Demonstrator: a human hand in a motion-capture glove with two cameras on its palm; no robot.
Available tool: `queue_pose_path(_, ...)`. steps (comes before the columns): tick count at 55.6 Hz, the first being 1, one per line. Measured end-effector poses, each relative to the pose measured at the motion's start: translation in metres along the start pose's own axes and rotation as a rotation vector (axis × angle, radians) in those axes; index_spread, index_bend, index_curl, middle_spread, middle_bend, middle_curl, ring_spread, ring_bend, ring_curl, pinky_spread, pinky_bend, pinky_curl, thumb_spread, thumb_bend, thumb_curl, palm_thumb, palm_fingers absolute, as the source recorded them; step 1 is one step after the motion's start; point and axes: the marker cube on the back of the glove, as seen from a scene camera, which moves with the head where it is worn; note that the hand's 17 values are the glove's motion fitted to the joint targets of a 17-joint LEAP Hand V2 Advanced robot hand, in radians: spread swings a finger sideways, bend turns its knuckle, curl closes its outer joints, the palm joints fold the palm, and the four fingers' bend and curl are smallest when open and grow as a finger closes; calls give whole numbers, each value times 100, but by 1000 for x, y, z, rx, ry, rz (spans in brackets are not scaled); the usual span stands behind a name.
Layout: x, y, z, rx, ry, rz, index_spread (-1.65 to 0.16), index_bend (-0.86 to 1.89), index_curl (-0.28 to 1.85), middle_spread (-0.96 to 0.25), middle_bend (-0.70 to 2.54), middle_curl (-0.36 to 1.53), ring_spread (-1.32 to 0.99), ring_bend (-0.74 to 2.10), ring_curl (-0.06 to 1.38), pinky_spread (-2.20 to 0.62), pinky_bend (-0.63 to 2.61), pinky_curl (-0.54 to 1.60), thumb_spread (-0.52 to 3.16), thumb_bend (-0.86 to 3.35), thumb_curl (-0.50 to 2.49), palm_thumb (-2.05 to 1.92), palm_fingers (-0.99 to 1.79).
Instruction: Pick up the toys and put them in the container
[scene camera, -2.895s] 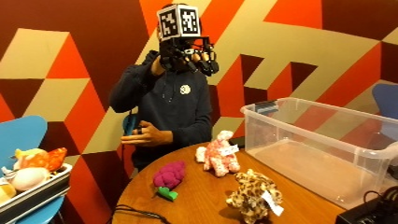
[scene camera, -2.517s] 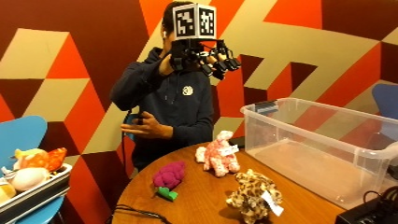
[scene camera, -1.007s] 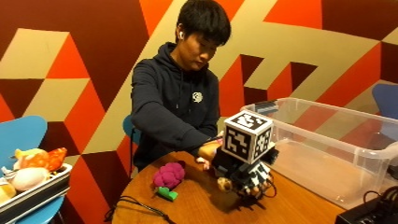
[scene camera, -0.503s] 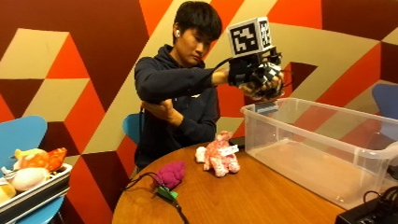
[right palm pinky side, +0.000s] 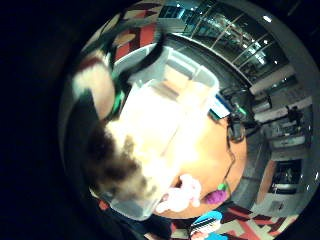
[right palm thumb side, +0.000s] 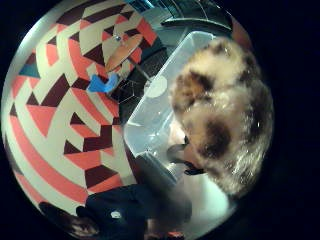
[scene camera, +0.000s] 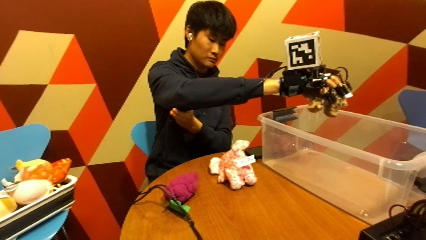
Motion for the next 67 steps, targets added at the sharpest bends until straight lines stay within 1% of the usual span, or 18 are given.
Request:
queue_pose_path(2,-5,-1,4,-20,-21,24,-32,59,101,-18,97,72,-36,121,73,-30,133,63,48,15,98,55,3)
queue_pose_path(3,-7,-1,6,-27,-14,16,-32,60,99,-16,86,68,-33,108,69,-25,131,62,58,11,95,47,-19)
queue_pose_path(4,-7,0,7,-33,-3,6,-32,57,96,-16,86,68,-30,101,68,-22,129,61,65,9,93,44,-22)
queue_pose_path(5,-8,1,8,-36,5,3,-32,55,93,-12,72,63,-26,90,65,-18,129,60,71,6,90,39,-42)
queue_pose_path(8,-8,5,5,-37,-7,31,-30,42,85,-8,56,57,-18,64,58,-10,124,55,85,-2,82,27,-59)
queue_pose_path(11,-2,13,-2,-32,-38,65,-29,31,79,-4,43,51,-13,47,51,-5,119,52,95,-4,75,20,-52)
queue_pose_path(15,9,36,-19,-21,-126,36,-28,18,71,-1,28,46,-8,31,45,-1,110,48,103,-5,67,11,-44)
queue_pose_path(21,38,79,-39,-2,-148,56,-27,13,62,1,17,42,-3,15,38,3,96,43,111,-4,59,5,-29)
queue_pose_path(26,63,121,-48,7,-106,54,-25,12,57,2,16,40,-1,13,35,5,90,40,115,-2,54,3,-23)
queue_pose_path(32,97,165,-46,-1,-54,155,-24,13,52,2,19,40,0,15,32,7,84,38,120,-2,49,2,-15)
queue_pose_path(38,119,198,-28,-76,-75,211,-23,14,48,2,19,40,1,17,31,7,82,36,127,0,46,6,-9)
queue_pose_path(44,127,224,11,-222,-78,211,-22,15,46,2,18,39,1,17,30,7,81,36,131,0,43,9,-8)
queue_pose_path(50,128,236,60,-397,-75,210,-24,7,40,4,9,34,3,17,29,8,94,38,132,-1,41,9,-23)
queue_pose_path(58,116,244,122,-537,-100,181,-26,11,34,6,5,27,5,15,27,9,106,41,121,-4,38,4,-29)
queue_pose_path(61,109,249,142,-568,-83,157,-27,13,34,6,5,25,6,15,27,9,108,42,117,-3,38,4,-28)
queue_pose_path(63,104,253,153,-568,-65,135,-28,20,35,6,3,22,6,13,26,9,111,42,116,-3,38,4,-24)
queue_pose_path(66,99,255,165,-519,-68,118,-29,25,37,7,6,21,7,12,24,9,114,43,116,1,39,10,-16)
queue_pose_path(67,98,255,167,-495,-75,120,-29,26,37,7,5,20,8,17,25,9,114,42,118,2,39,12,-12)
